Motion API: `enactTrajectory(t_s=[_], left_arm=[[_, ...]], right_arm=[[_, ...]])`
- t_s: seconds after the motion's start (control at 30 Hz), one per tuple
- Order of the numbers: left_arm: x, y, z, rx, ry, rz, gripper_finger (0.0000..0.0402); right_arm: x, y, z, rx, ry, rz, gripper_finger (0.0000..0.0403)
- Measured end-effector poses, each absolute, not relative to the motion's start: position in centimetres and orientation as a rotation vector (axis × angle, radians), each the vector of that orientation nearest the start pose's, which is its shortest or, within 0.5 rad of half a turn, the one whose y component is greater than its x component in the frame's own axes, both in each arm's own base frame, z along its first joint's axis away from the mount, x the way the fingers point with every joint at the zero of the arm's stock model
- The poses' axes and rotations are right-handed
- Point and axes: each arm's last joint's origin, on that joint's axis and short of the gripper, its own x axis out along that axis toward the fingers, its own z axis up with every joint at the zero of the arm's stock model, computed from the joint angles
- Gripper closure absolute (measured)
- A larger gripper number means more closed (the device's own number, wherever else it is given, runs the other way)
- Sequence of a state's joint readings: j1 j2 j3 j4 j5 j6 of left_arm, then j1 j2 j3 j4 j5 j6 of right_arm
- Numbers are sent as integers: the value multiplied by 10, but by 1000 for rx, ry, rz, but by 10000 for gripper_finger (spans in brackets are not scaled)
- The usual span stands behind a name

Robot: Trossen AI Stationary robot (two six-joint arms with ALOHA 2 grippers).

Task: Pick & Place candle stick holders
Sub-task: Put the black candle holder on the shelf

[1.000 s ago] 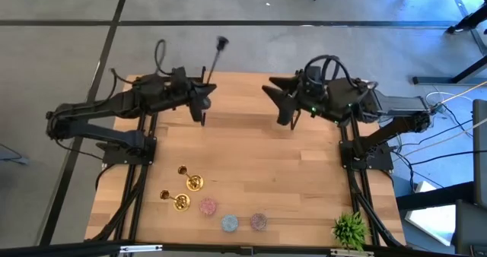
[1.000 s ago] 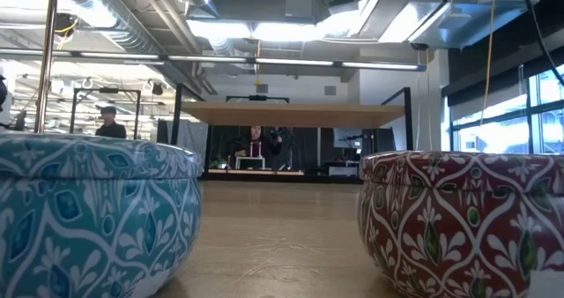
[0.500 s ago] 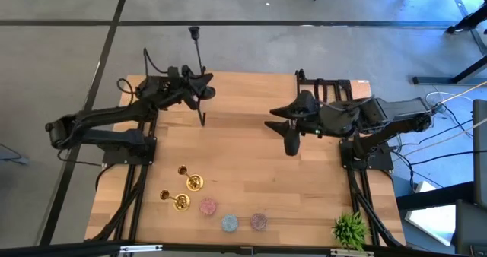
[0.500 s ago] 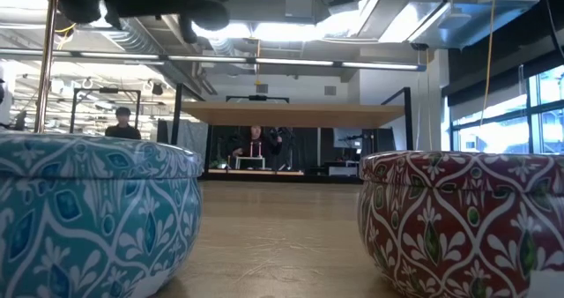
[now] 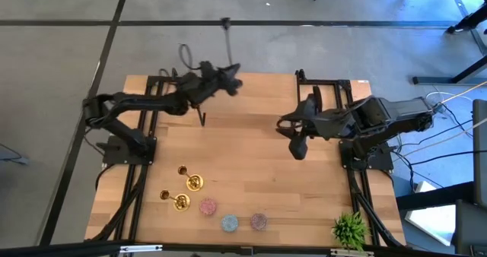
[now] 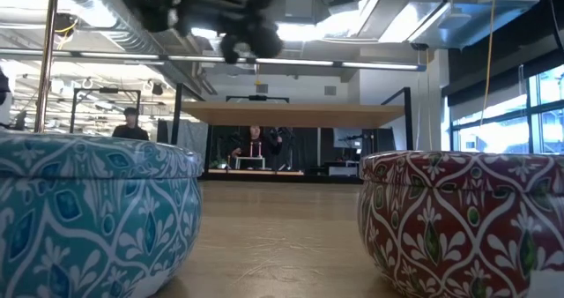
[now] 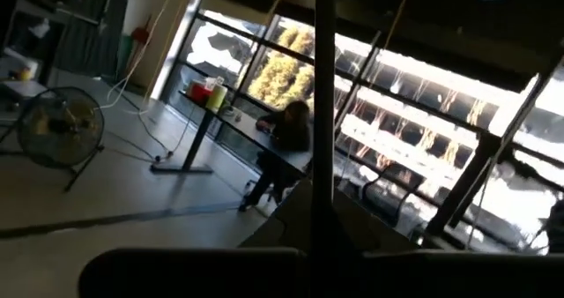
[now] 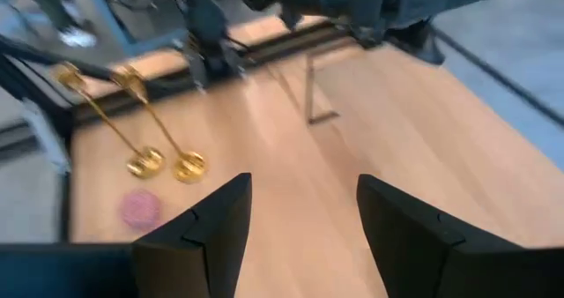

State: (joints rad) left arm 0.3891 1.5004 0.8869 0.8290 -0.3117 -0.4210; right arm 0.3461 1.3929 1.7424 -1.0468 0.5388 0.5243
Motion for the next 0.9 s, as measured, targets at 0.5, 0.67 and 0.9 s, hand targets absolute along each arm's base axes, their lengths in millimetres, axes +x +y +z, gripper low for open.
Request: enactTrajectory(t_s=[0.5,0.67,0.9], left_arm=[[374,154,250,-315,-312,396,399],[368,177,242,-235,-335,352,399],[369,181,231,-124,-185,299,399]], right_arm=[[205,79,445,210,520,-560,192],[207,81,445,251,502,-560,192],[208,79,446,270,494,-568,192]])
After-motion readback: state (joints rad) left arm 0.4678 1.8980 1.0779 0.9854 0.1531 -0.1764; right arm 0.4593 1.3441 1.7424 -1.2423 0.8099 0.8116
